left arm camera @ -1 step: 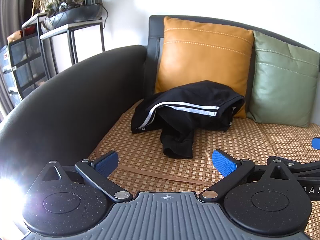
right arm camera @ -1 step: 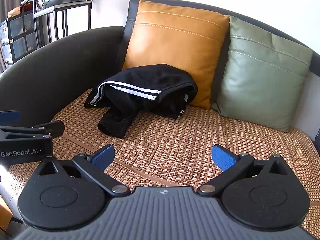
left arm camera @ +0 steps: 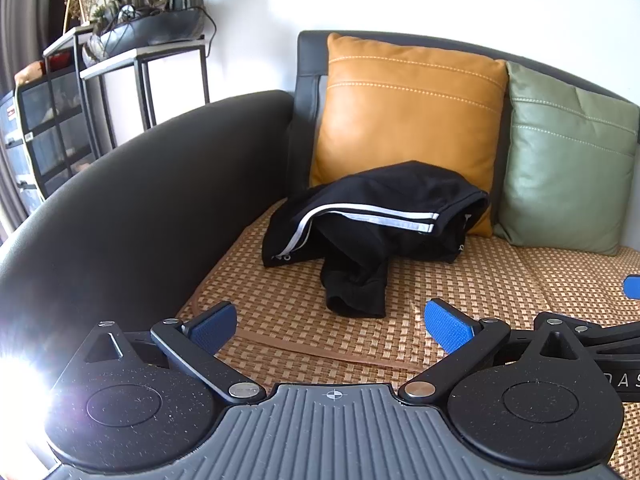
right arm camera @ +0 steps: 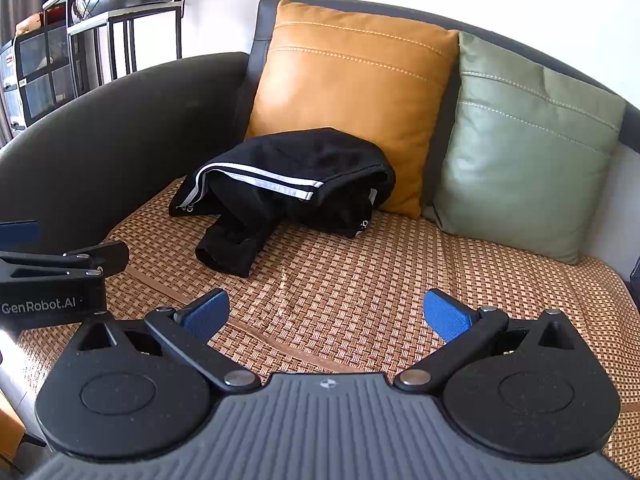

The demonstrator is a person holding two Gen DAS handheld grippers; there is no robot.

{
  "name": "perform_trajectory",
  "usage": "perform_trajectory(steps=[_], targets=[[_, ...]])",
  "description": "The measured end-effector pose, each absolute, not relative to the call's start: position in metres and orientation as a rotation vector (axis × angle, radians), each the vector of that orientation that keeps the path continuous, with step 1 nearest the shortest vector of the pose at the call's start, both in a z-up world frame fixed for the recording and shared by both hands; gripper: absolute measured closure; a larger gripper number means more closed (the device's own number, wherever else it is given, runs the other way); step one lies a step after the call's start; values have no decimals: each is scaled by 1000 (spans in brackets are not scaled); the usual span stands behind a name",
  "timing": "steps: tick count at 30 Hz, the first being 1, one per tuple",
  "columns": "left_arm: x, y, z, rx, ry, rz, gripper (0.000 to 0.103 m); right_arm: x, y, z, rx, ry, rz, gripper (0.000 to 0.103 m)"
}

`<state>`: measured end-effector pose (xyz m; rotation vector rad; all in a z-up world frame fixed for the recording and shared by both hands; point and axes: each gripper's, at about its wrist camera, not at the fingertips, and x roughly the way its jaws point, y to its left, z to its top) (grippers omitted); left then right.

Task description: Fold clothes

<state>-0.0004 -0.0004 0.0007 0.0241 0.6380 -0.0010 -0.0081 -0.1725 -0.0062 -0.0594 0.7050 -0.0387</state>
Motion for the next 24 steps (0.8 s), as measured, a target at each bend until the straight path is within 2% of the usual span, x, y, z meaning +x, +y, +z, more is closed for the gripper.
perform_trajectory(steps=[24], targets=[[0, -1, 4, 12, 634, -5, 0, -6, -173, -6, -48, 700, -36, 0]])
